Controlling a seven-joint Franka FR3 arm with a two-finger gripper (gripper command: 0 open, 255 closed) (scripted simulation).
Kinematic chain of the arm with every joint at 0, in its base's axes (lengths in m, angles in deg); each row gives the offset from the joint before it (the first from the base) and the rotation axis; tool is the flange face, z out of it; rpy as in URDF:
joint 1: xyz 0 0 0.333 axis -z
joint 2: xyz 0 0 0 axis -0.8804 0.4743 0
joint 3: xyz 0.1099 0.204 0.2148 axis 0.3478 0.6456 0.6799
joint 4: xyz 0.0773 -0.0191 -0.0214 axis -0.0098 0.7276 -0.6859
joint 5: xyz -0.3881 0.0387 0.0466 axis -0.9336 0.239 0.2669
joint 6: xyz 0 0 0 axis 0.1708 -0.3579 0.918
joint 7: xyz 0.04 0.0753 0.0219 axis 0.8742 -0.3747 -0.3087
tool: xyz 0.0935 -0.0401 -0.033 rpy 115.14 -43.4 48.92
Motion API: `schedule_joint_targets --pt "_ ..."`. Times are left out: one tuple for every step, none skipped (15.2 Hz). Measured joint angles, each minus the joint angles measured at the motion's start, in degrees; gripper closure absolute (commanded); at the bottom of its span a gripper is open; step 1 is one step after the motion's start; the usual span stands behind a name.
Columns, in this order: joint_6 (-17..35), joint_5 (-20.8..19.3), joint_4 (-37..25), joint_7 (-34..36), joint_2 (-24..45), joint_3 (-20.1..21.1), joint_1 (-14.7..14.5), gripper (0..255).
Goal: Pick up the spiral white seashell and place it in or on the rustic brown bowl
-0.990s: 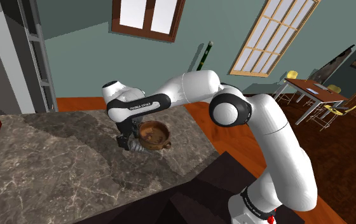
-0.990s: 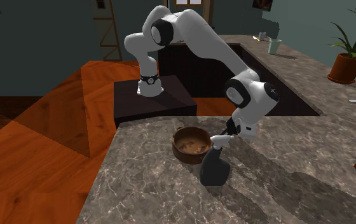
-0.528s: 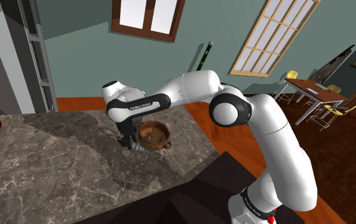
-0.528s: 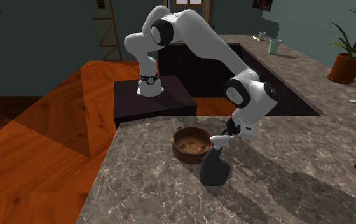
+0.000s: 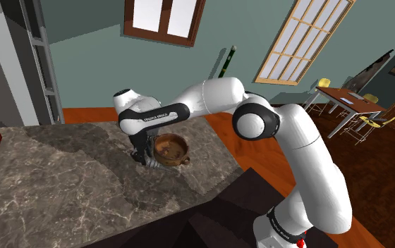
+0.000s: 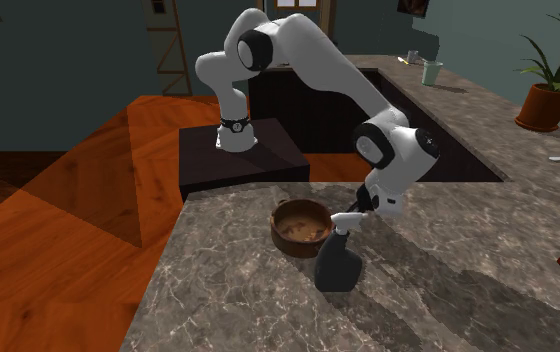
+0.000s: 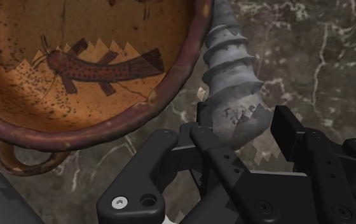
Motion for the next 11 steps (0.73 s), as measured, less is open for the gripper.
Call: schedule_joint_targets --pt "-0.3 0.0 0.1 0.0 -0.4 0.0 0.0 255" --pt "-0.7 0.1 0.3 -0.1 -0.9 0.1 0.1 255" --pt "-1.1 0.2 0.2 -0.1 -1.2 0.1 0.1 255" --pt "-1.5 0.2 0.2 -0.1 -1.7 0.2 0.1 255" --pt "-1.8 0.3 0.5 -0.1 -2.3 0.3 0.2 255" --pt "-2.0 0.4 1.1 -0.1 -3.1 0.3 0.2 255" --pt "-2.5 0.4 1.1 -0.2 -3.5 0.4 0.3 255" --pt "-3.0 0.5 0.8 -0.2 -3.8 0.4 0.3 255" --pt "-3.4 0.6 1.0 -0.3 -4.4 0.5 0.3 255" --pt "-3.9 0.6 0.9 -0.3 -4.8 0.5 0.3 255" --pt "-4.3 0.7 1.0 -0.4 -5.3 0.6 0.4 255"
